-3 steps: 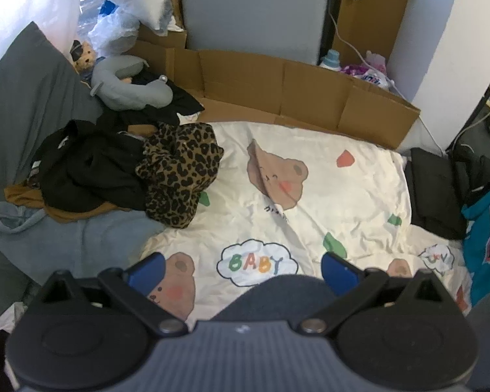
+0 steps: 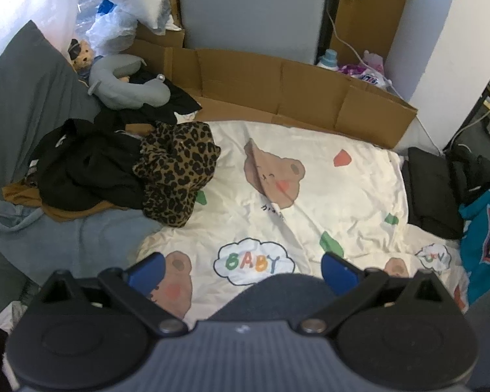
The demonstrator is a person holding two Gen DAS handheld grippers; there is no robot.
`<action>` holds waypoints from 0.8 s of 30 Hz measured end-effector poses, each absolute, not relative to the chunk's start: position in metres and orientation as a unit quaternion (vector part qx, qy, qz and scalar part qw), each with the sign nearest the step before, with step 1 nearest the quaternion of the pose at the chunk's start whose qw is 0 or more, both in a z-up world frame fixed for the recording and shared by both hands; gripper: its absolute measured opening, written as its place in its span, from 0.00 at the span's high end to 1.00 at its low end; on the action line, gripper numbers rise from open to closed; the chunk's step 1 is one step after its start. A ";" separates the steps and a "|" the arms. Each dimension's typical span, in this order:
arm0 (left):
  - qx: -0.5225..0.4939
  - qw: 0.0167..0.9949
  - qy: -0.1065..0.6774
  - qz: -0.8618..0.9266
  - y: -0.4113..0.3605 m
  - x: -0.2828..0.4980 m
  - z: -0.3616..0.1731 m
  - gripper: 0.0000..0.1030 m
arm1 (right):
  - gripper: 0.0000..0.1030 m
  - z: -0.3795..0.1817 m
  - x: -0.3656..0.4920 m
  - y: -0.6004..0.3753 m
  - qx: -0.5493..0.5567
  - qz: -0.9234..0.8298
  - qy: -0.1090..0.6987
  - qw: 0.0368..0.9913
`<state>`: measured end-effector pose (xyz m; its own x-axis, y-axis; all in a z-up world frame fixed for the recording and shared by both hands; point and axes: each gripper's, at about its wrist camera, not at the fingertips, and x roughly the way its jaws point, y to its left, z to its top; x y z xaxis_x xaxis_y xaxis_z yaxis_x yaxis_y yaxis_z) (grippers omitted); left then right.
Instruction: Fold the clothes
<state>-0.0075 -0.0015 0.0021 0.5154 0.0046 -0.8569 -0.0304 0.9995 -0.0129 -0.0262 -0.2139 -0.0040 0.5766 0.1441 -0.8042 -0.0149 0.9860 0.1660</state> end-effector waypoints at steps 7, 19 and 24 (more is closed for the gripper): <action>-0.012 0.864 0.503 0.007 -0.002 -0.004 0.005 0.00 | 0.00 -0.005 -0.025 -0.235 0.101 0.066 0.467 0.876; -0.019 0.860 0.509 0.023 -0.007 0.002 0.017 0.01 | 0.00 -0.006 -0.023 -0.217 0.091 0.064 0.468 0.877; -0.012 0.863 0.505 0.028 -0.008 0.002 0.020 0.01 | 0.00 -0.005 -0.021 -0.219 0.099 0.063 0.468 0.876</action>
<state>0.0023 -0.0077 0.0196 0.4889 0.0369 -0.8715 -0.0613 0.9981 0.0079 -0.0211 -0.2190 -0.0055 0.5545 0.2032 -0.8070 -0.0172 0.9723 0.2330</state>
